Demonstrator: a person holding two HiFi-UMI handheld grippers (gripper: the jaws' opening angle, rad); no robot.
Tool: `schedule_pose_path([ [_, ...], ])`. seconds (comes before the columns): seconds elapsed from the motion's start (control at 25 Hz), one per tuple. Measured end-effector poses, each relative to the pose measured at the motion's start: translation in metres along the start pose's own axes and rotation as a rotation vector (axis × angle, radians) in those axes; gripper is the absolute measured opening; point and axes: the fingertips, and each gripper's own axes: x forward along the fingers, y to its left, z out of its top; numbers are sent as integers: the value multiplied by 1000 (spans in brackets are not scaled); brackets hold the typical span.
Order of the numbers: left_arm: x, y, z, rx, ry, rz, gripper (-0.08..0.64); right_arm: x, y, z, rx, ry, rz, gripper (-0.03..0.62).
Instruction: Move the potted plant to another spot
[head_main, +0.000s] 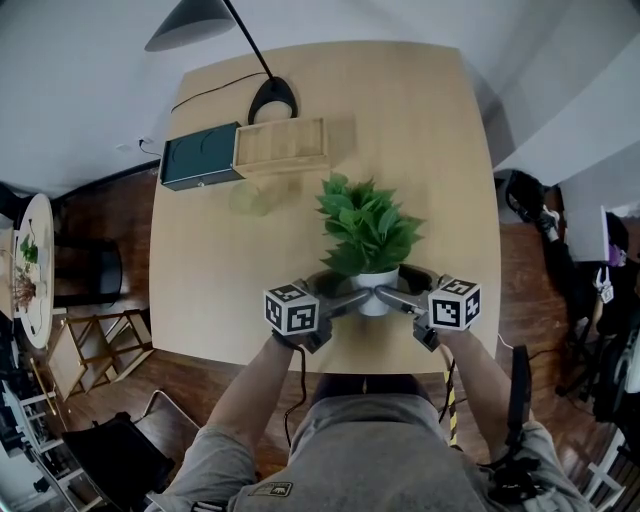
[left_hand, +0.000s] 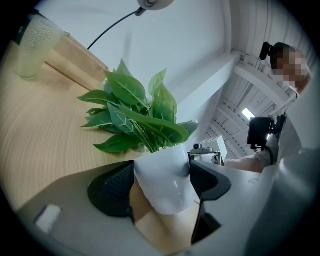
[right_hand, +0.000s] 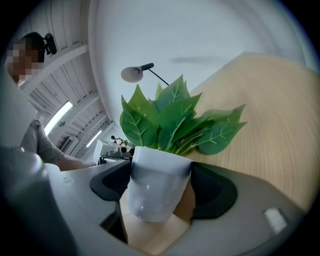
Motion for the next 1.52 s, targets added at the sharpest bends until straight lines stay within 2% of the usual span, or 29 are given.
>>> schedule_pose_path([
  [0.32, 4, -10, 5, 222, 67, 22, 347, -8, 7, 7, -320, 15, -25, 387],
  [0.76, 14, -26, 2, 533, 145, 114, 334, -26, 10, 4, -700, 23, -112, 382],
  [0.88, 16, -30, -1, 636, 158, 144, 322, -31, 11, 0, -764, 30, -135, 380],
  [1.04, 14, -30, -3, 729, 173, 175, 310, -29, 10, -2, -813, 43, -164, 379],
  [1.28, 18, -37, -10, 830, 194, 216, 296, -37, 3, -14, -891, 97, -222, 373],
  [1.52, 19, -42, -26, 888, 206, 259, 290, -45, -3, -30, -1007, 157, -307, 360],
])
